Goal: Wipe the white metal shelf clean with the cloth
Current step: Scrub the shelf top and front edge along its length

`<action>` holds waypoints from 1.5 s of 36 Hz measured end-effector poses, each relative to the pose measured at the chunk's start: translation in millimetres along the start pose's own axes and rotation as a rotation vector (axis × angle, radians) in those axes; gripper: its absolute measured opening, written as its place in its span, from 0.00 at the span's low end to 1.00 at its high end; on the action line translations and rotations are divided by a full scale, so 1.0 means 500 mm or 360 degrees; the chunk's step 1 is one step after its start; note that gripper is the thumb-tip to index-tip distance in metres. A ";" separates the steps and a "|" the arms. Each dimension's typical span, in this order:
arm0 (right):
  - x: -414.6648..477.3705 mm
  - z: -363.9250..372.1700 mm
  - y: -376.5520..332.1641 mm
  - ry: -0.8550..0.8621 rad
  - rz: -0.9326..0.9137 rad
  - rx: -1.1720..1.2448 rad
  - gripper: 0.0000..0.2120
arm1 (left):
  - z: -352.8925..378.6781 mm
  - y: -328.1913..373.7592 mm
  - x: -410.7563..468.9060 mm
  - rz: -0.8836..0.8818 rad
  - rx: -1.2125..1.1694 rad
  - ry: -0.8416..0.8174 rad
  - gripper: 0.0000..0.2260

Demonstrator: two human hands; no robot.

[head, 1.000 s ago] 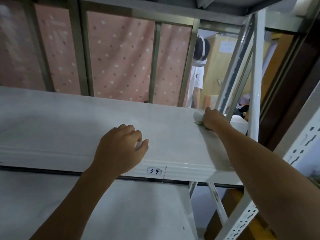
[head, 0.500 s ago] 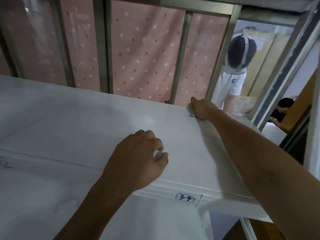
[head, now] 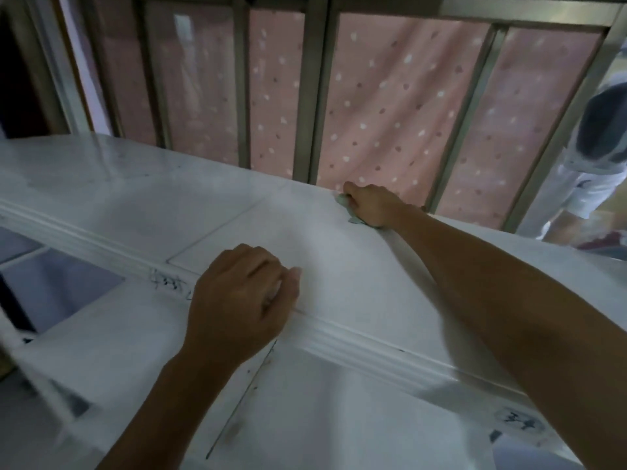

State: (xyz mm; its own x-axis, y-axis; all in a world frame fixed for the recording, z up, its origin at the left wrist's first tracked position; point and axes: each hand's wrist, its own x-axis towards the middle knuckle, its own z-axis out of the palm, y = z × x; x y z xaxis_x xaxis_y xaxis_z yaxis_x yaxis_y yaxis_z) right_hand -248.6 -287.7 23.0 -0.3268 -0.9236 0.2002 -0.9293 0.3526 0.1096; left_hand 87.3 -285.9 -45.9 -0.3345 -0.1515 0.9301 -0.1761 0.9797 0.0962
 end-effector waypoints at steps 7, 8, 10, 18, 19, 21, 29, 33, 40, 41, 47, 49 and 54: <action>0.051 0.000 -0.170 0.0087 -0.0325 0.0113 0.07 | -0.061 -0.161 -0.068 -0.0025 0.0145 0.0039 0.10; 0.051 0.000 -0.194 0.0099 -0.0394 0.0122 0.06 | -0.065 -0.170 -0.074 0.0010 0.0125 0.0026 0.08; 0.046 -0.002 -0.238 0.0104 -0.0494 0.0152 0.05 | -0.072 -0.183 -0.083 0.0069 0.0097 0.0016 0.06; -0.051 -0.034 -0.380 0.0143 -0.0785 0.0323 0.06 | -0.114 -0.246 -0.100 -0.0026 0.0060 0.0063 0.06; -0.066 -0.039 -0.396 0.0141 -0.0827 0.0340 0.05 | -0.115 -0.250 -0.100 -0.0042 0.0050 0.0066 0.06; -0.092 -0.048 -0.425 0.0137 -0.0908 0.0351 0.05 | -0.115 -0.254 -0.101 -0.0084 0.0016 0.0073 0.07; -0.166 -0.078 -0.499 0.0185 -0.1147 0.0427 0.05 | -0.107 -0.241 -0.089 -0.0173 -0.0180 0.0105 0.08; -0.180 -0.072 -0.515 0.0184 -0.1295 0.0270 0.01 | -0.118 -0.230 -0.088 -0.0144 -0.0296 -0.0031 0.12; -0.174 -0.090 -0.532 0.0241 -0.1251 0.0290 0.02 | -0.151 -0.268 -0.076 -0.0043 -0.0203 -0.0159 0.14; -0.171 -0.091 -0.535 0.0264 -0.1216 0.0310 0.03 | -0.155 -0.278 -0.072 -0.0038 -0.0170 -0.0151 0.14; -0.133 -0.077 -0.577 0.0433 -0.0748 0.0359 0.04 | -0.179 -0.379 -0.052 0.0033 0.0036 -0.0119 0.08; -0.118 -0.070 -0.599 0.0450 -0.0538 0.0328 0.04 | -0.187 -0.424 -0.051 0.0056 0.0055 -0.0152 0.08; -0.077 -0.075 -0.658 0.0228 0.0161 0.0183 0.05 | -0.216 -0.532 -0.049 0.0107 -0.0108 -0.0187 0.08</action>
State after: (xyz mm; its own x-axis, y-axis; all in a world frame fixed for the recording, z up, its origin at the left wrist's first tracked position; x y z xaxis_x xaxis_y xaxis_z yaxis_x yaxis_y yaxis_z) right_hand 76.2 -362.5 15.6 -0.3995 -0.8505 0.3421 -0.9091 0.4156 -0.0284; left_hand 242.0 -528.7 -56.0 -0.4503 -0.0958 0.8877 -0.0878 0.9942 0.0627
